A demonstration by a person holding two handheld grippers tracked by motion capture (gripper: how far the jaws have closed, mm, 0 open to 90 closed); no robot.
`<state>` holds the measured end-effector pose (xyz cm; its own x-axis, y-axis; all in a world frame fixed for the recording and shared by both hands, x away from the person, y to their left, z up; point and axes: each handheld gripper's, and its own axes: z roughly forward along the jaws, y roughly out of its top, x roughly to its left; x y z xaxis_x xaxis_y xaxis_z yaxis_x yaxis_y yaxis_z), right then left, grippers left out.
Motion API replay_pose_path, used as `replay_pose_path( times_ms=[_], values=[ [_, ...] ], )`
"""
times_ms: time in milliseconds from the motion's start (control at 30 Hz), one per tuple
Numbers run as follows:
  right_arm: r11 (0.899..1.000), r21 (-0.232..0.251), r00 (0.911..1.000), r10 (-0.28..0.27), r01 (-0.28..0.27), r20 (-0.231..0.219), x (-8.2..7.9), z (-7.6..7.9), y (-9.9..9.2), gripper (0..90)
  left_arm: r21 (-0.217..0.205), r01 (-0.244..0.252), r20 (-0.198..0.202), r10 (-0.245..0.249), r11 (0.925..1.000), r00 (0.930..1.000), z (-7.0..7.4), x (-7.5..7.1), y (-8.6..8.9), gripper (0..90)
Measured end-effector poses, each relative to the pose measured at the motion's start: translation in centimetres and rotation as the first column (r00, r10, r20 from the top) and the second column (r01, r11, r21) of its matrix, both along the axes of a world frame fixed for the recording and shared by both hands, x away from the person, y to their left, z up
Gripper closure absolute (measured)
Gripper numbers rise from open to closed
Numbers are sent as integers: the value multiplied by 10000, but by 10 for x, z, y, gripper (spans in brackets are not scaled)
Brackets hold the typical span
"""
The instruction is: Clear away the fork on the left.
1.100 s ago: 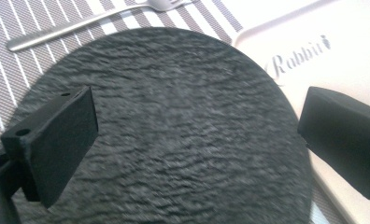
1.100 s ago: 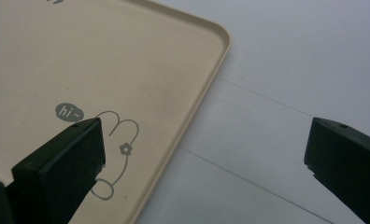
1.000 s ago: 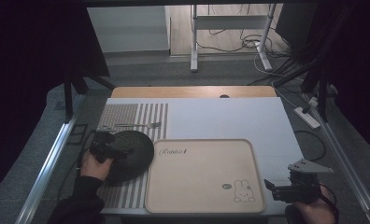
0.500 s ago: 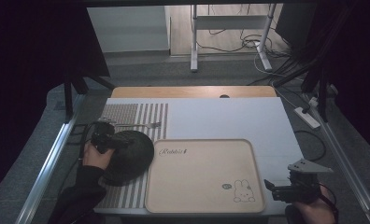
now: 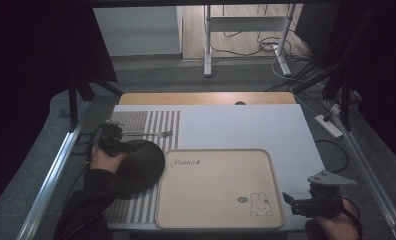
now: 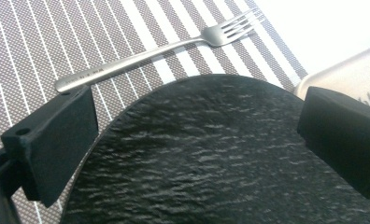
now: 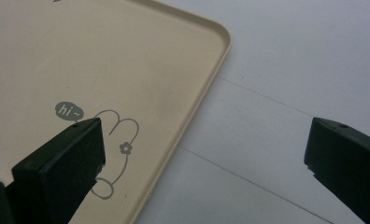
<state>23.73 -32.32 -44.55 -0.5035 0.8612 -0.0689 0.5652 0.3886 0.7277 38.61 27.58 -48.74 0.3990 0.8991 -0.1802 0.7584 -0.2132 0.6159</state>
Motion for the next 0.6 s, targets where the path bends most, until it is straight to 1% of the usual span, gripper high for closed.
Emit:
replay_pose_path(
  times_ms=[67,333,367,433,567,600],
  values=[
    [10000,1,10000,-3,3,-5,0,0,0,0,33,-19,0,19,10000,10000,0,2,0,0],
    [10000,-20,10000,1,-1,-30,0,0,0,0,271,-98,-93,101,9996,9999,-2,20,3,0],
    [10000,-22,10000,2,-2,-34,0,0,0,0,309,-89,-146,93,9995,9998,-3,25,4,0],
    [10000,-23,10000,3,-3,-38,0,0,0,0,351,-114,-174,120,9993,9998,-3,27,4,0],
    [10000,-42,10000,2,-3,-36,0,0,0,0,420,-231,-285,243,9989,9993,-6,37,5,0],
    [10000,-44,10000,5,-5,-35,0,0,0,0,441,-211,-353,226,9988,9991,-7,41,7,0]
  ],
)
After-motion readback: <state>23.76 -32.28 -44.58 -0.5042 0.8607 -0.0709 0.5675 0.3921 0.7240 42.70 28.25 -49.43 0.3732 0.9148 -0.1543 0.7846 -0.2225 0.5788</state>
